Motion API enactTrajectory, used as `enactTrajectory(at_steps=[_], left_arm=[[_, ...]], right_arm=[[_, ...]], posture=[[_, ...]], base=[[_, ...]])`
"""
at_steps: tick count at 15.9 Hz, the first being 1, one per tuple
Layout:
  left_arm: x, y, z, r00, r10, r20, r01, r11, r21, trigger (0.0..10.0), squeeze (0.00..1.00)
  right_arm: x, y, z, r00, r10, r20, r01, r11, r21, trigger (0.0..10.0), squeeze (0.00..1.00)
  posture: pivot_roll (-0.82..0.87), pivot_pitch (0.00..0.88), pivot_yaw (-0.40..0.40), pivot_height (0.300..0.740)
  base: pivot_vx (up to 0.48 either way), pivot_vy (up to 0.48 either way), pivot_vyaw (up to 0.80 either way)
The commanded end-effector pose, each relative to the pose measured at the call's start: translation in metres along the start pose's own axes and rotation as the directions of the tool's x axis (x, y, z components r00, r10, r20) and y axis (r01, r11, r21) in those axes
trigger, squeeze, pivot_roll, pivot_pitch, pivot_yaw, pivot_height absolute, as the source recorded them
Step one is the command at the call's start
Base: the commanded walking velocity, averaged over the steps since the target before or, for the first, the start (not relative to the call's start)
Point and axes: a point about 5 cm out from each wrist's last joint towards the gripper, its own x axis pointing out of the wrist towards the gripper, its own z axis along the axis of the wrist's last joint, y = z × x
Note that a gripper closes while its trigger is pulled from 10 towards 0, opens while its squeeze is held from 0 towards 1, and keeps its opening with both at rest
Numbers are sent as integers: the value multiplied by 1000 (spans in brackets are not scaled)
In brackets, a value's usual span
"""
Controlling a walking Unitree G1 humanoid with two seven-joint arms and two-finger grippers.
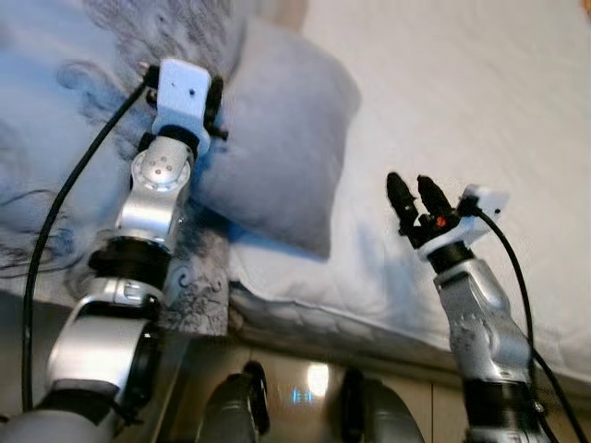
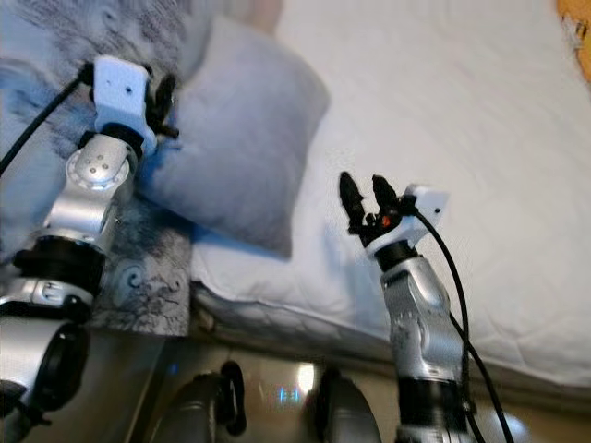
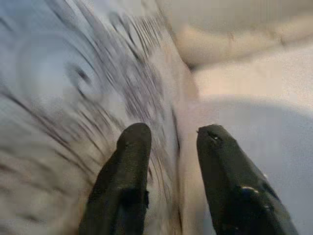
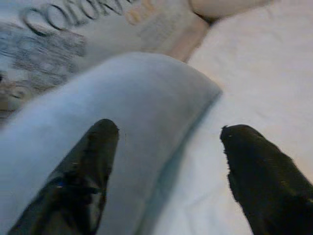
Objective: Clean up the room
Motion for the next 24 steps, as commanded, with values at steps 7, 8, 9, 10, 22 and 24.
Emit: enactTrajectory(at_steps=[7, 8, 9, 10, 22, 24], left_arm=[[-83, -42, -26, 981, -86, -172, 43, 970, -241, 10000, 0], [-104, -43, -35, 973, -58, -223, 0, 968, -251, 10000, 0], [-112, -43, -38, 968, -51, -246, -13, 968, -250, 10000, 0], [-123, -44, -43, 953, -55, -297, -19, 970, -242, 10000, 0], [-153, -49, -52, 903, -91, -419, 8, 981, -196, 10000, 0], [-153, -46, -52, 905, -73, -419, -11, 981, -195, 10000, 0]], right_arm=[[-27, 20, 13, 983, -131, -132, 96, 967, -237, 10000, 1000], [-32, 23, 8, 979, -136, -149, 101, 970, -223, 10000, 1000], [-34, 23, 5, 974, -153, -164, 114, 967, -228, 10000, 1000], [-37, 21, 0, 964, -172, -201, 123, 965, -233, 10000, 1000], [-57, 6, -16, 900, -326, -290, 218, 912, -348, 10000, 1000], [-57, 7, -17, 897, -326, -297, 223, 916, -332, 10000, 1000]], posture=[[-86, 0, 2, 740], [-86, 0, -2, 740], [-85, 0, -3, 740], [-78, 0, -10, 740], [-82, 0, 30, 740], [-81, 0, 27, 740]], base=[[0, -69, 0], [0, -480, 0], [0, -480, 0], [0, -480, 0], [0, -480, 0], [0, -480, 0]])
